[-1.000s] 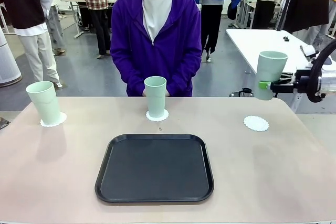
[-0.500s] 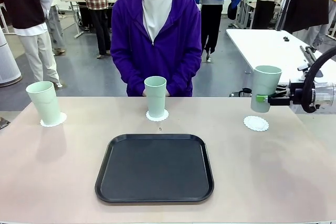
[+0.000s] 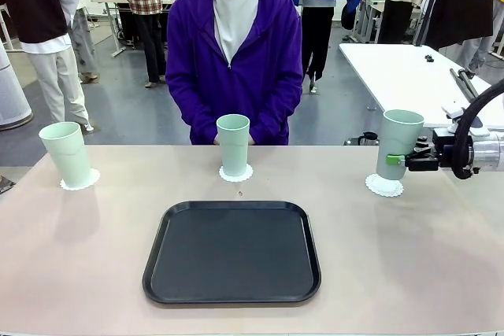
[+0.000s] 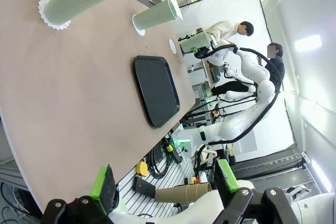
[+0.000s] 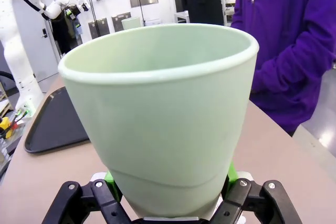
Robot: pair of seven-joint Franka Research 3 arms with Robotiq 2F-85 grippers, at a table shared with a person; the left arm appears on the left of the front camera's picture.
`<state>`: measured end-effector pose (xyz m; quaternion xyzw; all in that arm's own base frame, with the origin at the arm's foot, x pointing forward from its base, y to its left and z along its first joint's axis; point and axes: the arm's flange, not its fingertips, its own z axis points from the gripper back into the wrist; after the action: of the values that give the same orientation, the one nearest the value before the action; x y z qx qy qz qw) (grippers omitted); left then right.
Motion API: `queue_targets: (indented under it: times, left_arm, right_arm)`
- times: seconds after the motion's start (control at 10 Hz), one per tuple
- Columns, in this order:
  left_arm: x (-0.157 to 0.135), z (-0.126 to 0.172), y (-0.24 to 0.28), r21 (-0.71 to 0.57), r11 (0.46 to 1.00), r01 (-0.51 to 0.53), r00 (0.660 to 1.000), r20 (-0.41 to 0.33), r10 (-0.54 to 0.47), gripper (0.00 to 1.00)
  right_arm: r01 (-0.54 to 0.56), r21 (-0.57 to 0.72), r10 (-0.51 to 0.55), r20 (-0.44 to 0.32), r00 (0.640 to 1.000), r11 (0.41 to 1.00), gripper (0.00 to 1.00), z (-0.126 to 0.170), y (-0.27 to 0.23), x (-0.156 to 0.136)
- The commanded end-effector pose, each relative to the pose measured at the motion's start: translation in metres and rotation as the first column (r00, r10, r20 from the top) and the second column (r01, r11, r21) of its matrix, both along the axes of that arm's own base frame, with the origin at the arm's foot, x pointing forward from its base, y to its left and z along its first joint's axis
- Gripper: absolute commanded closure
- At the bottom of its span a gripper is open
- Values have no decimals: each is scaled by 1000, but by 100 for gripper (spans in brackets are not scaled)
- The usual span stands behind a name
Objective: Place coasters on the table and set cups on them.
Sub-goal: Take one Reusable plastic cup from the Flat Tray and place it on a coaster set by the human.
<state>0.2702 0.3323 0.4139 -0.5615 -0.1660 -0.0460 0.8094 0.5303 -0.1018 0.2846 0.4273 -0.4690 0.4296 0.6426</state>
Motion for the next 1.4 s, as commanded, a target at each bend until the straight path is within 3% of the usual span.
queue_targets:
  times: [0.0,0.5,1.3]
  left_arm:
    - [-2,2,1,-3,1000,-1,1000,4,1,0]
    - [-2,2,1,-3,1000,-1,1000,4,1,0]
    - [-2,2,1,-3,1000,-1,1000,4,1,0]
  right_arm:
    - [-9,-1,9,3,1000,1000,18,2,6,1]
    - [-29,-35,29,6,1000,999,18,-11,0,2]
    - [-151,-9,150,138,979,989,18,-41,-2,10]
